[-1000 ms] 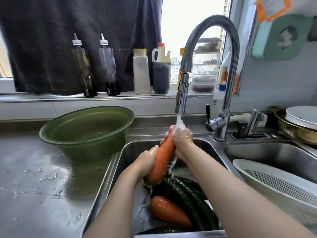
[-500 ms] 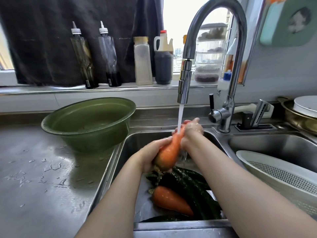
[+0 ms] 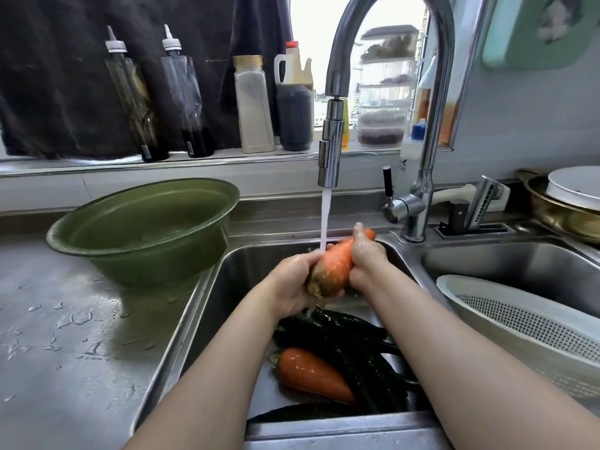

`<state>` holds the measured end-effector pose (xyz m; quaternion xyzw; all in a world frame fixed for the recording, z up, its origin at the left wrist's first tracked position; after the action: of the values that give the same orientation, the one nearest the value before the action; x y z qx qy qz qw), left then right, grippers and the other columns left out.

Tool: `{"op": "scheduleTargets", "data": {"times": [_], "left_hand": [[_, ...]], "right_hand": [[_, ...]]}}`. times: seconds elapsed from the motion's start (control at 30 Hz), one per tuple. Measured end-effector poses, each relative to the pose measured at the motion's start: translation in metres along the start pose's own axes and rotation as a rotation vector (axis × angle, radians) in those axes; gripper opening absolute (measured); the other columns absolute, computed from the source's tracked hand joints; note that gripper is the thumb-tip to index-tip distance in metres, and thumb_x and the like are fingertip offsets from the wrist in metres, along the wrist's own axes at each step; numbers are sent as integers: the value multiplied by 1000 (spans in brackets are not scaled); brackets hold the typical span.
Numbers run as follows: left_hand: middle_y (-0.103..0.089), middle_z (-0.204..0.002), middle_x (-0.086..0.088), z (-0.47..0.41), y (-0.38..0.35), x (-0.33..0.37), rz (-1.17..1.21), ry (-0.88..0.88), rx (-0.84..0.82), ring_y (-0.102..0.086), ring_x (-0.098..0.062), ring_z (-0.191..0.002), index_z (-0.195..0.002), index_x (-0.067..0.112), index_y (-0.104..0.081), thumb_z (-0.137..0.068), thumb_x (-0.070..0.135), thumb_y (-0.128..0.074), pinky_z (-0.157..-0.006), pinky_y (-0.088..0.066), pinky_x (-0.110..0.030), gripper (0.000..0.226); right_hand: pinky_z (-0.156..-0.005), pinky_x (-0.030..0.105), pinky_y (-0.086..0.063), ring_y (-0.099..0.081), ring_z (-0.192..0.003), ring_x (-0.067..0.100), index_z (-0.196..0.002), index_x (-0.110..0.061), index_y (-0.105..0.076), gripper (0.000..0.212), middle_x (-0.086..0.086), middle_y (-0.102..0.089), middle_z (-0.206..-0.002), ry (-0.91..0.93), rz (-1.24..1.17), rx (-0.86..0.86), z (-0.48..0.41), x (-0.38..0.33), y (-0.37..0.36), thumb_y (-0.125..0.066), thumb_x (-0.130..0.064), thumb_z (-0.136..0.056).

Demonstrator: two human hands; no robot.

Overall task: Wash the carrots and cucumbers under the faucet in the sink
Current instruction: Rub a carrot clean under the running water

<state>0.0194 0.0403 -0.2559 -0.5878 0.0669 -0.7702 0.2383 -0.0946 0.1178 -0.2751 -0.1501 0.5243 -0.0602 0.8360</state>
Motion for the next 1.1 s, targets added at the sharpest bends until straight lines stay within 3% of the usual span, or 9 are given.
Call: {"op": "scheduleTargets", "data": {"times": [0.1, 0.27, 0.4, 0.53, 0.63, 0.73, 0.87, 0.93, 1.1], "left_hand": [[-63, -121, -18, -3, 4, 9, -63, -147, 43, -64, -28, -104, -123, 8, -65, -102, 10, -55, -90, -60, -44, 23], [-66, -74, -8, -5, 19, 10, -366, -183, 379, -50, -16, -46, -101, 17, -63, -107, 51, -38, -50, -45, -24, 42], [-39, -47, -1, -10, 28, -1, -254, -58, 366, -27, -11, -34, -92, 15, -51, -105, 64, -23, -39, -21, -16, 58], [-52, -58, -6, -5, 26, -5, -237, 18, 233, -46, -16, -43, -95, 10, -55, -103, 67, -34, -41, -35, -20, 61], [-68, -91, -13, -3, 26, 6, -436, -156, 186, -63, -21, -59, -123, 20, -53, -98, 51, -61, -52, -49, -30, 40], [-72, -81, -12, -2, 30, 12, -535, -245, 241, -62, -21, -56, -123, 27, -62, -98, 39, -62, -54, -49, -30, 27], [-75, -88, -11, 1, 39, 14, -578, -169, 199, -64, -19, -59, -121, 28, -66, -100, 56, -55, -61, -55, -29, 37], [-75, -105, -17, 5, 45, 10, -640, -78, 95, -69, -22, -69, -126, 28, -64, -101, 57, -53, -65, -56, -30, 40], [-70, -118, -10, 21, 58, -15, -897, 264, -211, -75, -27, -93, -131, 24, -57, -92, 25, -77, -73, -62, -34, 44]], "right_hand": [[-90, 60, -56, -68, -99, 40, -129, -3, -52, 70, 16, -66, -123, -69, -117, 89, -51, 13, 14, -54, -64, -95], [-81, 62, -51, -63, -106, 44, -134, 1, -50, 43, 24, -62, -128, -199, -87, -170, 7, 8, -3, -58, -27, -102], [-74, 59, -54, -66, -105, 43, -133, -1, -53, 49, 26, -65, -124, -189, -143, -336, 14, 9, -12, -69, -29, -96], [-82, 62, -58, -68, -103, 42, -136, 1, -48, 61, 25, -65, -122, -144, -184, -266, 12, 10, -10, -73, -36, -94], [-85, 70, -54, -65, -99, 45, -137, -5, -41, 60, 24, -61, -118, -175, -164, -205, 6, 19, -9, -56, -50, -101], [-72, 69, -56, -65, -93, 48, -145, -5, -38, 70, 26, -61, -117, -230, -44, -241, 7, 27, -14, -39, -62, -103], [-82, 68, -55, -63, -110, 44, -132, -9, -45, 46, 21, -58, -126, -136, -57, -203, 4, 16, -3, -66, -34, -100], [-77, 61, -59, -68, -100, 37, -132, -11, -46, 54, 19, -64, -120, -32, 10, -155, 0, 1, 7, -77, -12, -88], [-55, 35, -58, -72, -78, 22, -101, -6, -71, 17, 11, -75, -95, -29, 561, -350, 30, -6, 11, -78, -9, -86]]}}
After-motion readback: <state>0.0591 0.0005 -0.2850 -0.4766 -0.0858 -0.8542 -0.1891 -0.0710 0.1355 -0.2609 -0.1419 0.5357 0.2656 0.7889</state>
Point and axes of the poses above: each hand's wrist, its own z-axis away from the middle knuckle, its own y-axis out of the back of the hand, x = y × z, the point moved 7 cm from there along -z, towards the middle knuckle
